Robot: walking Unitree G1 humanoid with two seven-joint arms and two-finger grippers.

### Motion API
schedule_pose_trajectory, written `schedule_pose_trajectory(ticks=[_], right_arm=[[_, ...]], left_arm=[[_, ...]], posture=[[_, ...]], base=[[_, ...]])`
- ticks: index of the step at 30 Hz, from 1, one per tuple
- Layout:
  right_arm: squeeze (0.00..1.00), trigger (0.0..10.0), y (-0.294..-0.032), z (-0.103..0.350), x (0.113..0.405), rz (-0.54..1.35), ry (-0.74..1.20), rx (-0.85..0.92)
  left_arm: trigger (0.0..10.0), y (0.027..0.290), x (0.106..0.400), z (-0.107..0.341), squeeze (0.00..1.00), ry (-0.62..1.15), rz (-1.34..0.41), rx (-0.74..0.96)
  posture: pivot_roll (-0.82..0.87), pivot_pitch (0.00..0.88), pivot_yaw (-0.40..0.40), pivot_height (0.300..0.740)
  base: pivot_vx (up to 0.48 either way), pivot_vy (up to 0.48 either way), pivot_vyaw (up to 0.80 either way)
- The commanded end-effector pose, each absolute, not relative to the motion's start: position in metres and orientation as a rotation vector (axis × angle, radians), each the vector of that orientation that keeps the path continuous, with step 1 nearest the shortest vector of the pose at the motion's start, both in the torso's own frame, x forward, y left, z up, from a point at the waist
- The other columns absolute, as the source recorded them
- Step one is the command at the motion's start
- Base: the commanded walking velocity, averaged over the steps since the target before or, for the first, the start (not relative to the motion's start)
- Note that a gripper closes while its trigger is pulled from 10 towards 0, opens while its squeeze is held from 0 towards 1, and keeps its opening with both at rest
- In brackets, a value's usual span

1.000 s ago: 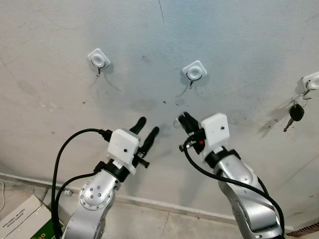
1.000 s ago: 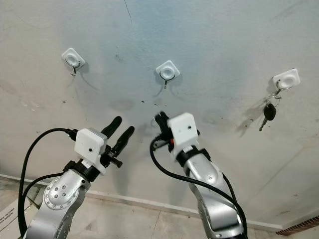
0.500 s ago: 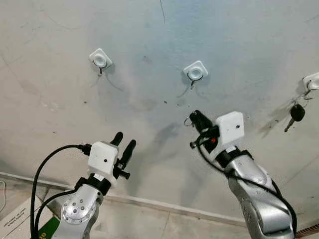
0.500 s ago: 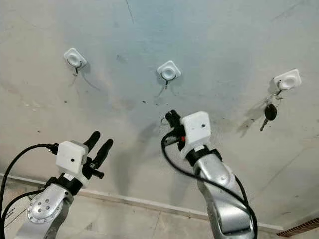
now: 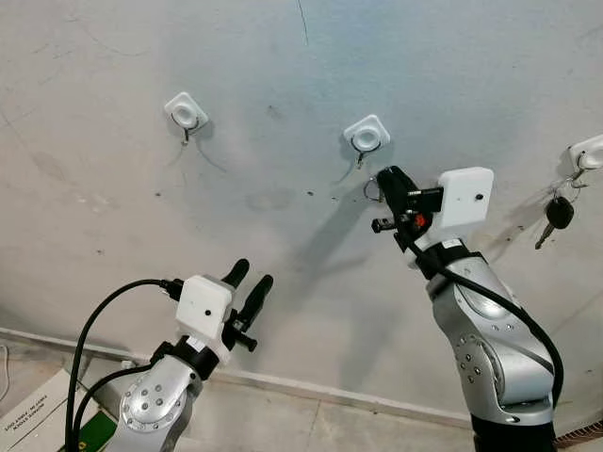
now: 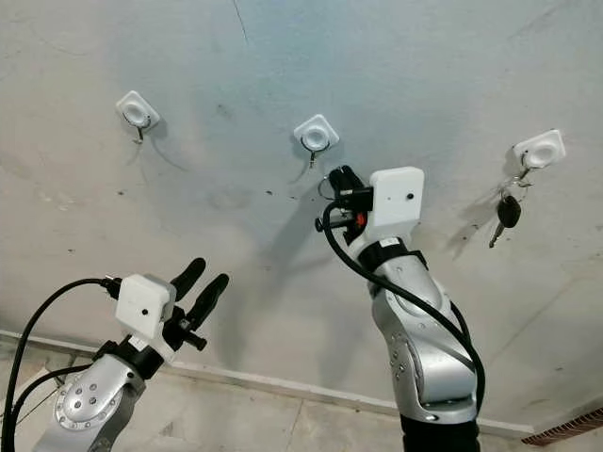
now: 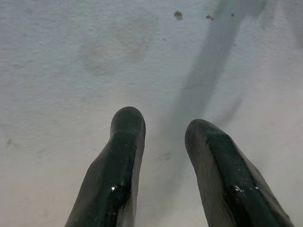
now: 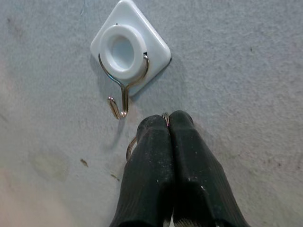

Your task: Hang keys on a hook

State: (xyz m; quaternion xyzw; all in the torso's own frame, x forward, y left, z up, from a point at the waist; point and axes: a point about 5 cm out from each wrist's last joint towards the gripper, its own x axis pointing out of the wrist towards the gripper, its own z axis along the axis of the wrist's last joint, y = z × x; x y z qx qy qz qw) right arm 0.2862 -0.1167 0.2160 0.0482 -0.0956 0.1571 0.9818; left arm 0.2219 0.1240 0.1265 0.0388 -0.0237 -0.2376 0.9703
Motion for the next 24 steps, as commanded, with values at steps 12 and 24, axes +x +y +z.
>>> schedule_pose_trajectory(ticks=[12, 24], right_arm=[[0.0, 10.0, -0.111, 0.238, 0.284, 0.347, -0.24, 0.141], [0.0, 10.0, -0.116, 0.239, 0.275, 0.391, -0.237, 0.153]], left_arm=[[10.0, 0.104, 0.226, 0.142, 0.0, -0.112, -0.698, 0.058], [10.0, 0.099, 0.228, 0.142, 0.0, -0.111, -0.715, 0.036]], posture=[[-0.04, 0.069, 0.006, 0.74], [-0.05, 0.076, 0.011, 0.74]], base=[[0.0, 0.0, 0.0], [0.0, 0.0, 0.0]])
